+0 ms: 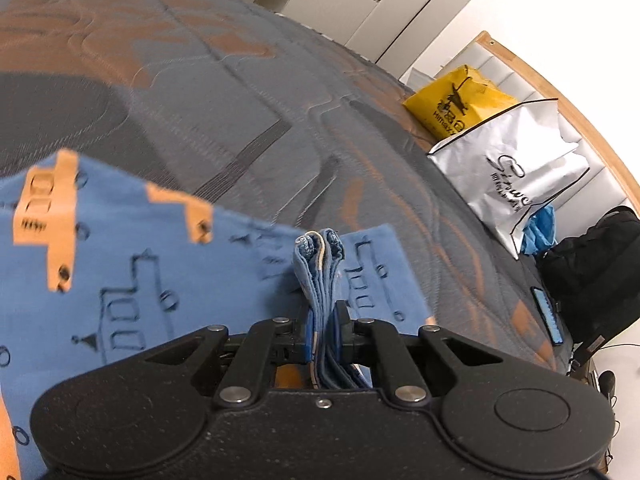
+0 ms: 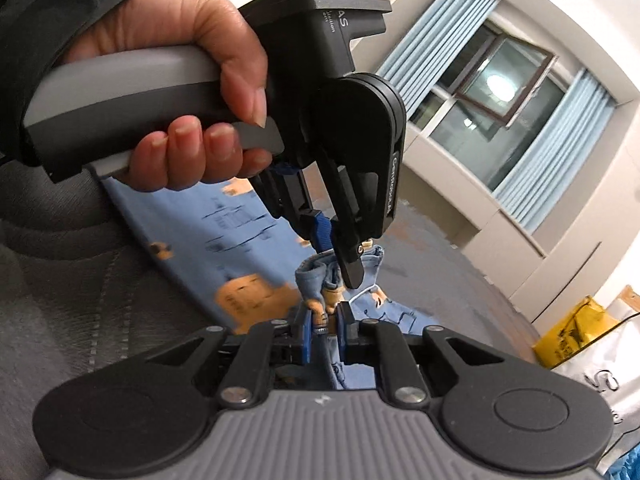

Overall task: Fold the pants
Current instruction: 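Hold the stacked layers with both grippers close together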

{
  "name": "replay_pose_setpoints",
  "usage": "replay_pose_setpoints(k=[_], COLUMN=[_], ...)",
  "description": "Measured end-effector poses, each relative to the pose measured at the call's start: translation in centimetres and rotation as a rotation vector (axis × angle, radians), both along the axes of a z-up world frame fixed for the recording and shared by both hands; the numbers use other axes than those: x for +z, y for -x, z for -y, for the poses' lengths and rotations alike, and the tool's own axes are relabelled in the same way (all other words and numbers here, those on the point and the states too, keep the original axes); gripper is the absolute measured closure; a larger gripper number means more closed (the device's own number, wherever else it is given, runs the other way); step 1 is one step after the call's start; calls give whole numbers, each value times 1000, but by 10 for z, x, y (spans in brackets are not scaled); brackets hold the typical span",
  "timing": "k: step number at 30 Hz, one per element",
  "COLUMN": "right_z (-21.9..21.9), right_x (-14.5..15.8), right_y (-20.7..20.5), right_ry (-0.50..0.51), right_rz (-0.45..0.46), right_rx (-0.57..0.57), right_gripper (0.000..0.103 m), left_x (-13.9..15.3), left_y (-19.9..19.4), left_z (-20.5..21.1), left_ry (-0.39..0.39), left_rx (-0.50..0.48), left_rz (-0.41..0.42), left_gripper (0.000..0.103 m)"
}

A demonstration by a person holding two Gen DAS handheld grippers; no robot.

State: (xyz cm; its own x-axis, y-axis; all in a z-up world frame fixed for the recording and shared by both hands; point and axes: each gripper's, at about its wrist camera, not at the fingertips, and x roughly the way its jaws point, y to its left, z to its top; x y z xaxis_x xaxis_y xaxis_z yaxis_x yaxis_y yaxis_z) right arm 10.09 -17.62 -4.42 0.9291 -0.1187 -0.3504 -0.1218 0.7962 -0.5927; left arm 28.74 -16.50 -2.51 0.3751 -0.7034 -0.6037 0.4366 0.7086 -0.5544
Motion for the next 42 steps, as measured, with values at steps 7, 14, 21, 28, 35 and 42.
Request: replay_pose_setpoints(k=[7, 14, 21, 28, 35, 42], right_z=[-8, -12, -18, -53, -86, -88], right_x=[-16, -24, -7, 2, -10, -19], right_y=[-10, -10, -6, -16, -30, -37], right_ry=[28, 63, -3, -46, -43, -29], right_rz=[-40, -21, 28, 20, -56, -92], right_rx=[-25, -33, -10, 124, 214, 210], right_gripper=[89, 89, 89, 89, 89, 87], left_x=[-18, -20, 9, 22, -8, -18], left_y=[1, 5, 12, 19, 8, 4], left_z=[-6, -7, -30, -90, -133, -141], left_ry=[39, 42, 49, -36, -50, -7], left_rx=[-9, -10, 0, 61, 116, 119], left_rz=[13, 28, 90, 112, 44, 31], left_gripper=[93, 93, 94, 94, 93, 87])
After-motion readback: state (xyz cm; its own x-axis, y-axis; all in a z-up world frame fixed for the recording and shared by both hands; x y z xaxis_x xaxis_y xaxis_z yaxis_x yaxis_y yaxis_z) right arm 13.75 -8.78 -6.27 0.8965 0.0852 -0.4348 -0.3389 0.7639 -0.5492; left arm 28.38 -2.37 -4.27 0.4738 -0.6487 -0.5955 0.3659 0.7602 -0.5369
